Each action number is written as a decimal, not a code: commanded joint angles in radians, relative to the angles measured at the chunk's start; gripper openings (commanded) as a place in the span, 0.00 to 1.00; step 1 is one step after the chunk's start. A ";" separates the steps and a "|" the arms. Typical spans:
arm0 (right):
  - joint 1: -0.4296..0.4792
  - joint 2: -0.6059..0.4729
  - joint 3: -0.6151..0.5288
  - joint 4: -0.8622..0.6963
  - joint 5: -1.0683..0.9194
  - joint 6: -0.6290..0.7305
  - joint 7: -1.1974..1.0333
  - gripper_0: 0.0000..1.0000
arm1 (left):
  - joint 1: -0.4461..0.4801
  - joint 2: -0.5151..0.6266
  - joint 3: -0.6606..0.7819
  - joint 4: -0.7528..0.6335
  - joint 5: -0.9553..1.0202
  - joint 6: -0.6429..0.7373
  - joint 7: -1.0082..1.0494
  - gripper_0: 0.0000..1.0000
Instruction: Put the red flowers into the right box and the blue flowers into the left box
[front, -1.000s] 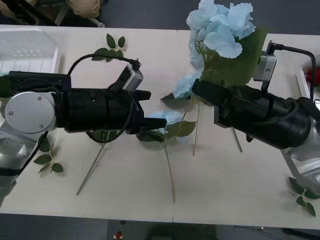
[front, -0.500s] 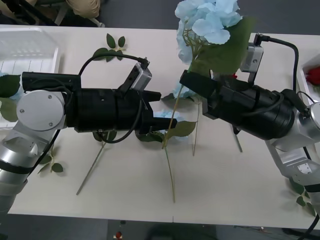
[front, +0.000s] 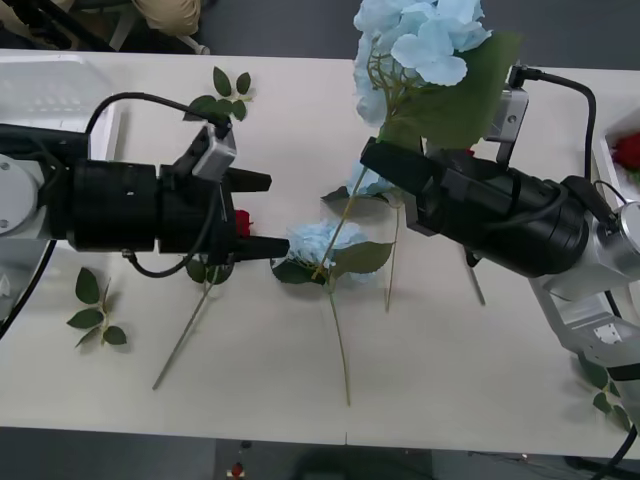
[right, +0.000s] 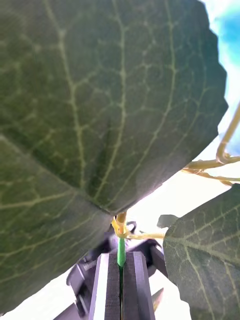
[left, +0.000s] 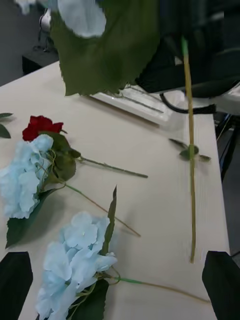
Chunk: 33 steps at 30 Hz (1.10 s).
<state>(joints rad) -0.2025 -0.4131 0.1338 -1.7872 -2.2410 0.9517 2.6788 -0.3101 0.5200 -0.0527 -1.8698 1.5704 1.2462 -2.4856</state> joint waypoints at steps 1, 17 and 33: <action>-0.026 0.019 -0.010 -0.011 -0.019 0.007 0.026 0.00 | -0.007 0.009 -0.042 -0.014 0.056 -0.025 -0.009 1.00; -0.028 0.019 -0.003 -0.011 -0.023 0.007 0.026 0.00 | -0.033 -0.002 -0.207 -0.012 0.080 -0.175 -0.003 1.00; -0.032 0.019 0.009 -0.011 -0.028 0.010 0.026 0.00 | -0.038 -0.071 -0.239 -0.011 0.030 -0.231 0.004 0.00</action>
<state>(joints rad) -0.2058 -0.4131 0.1344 -1.7868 -2.2574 0.9531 2.6788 -0.3128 0.4469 -0.2969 -1.8698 1.6007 1.0297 -2.4856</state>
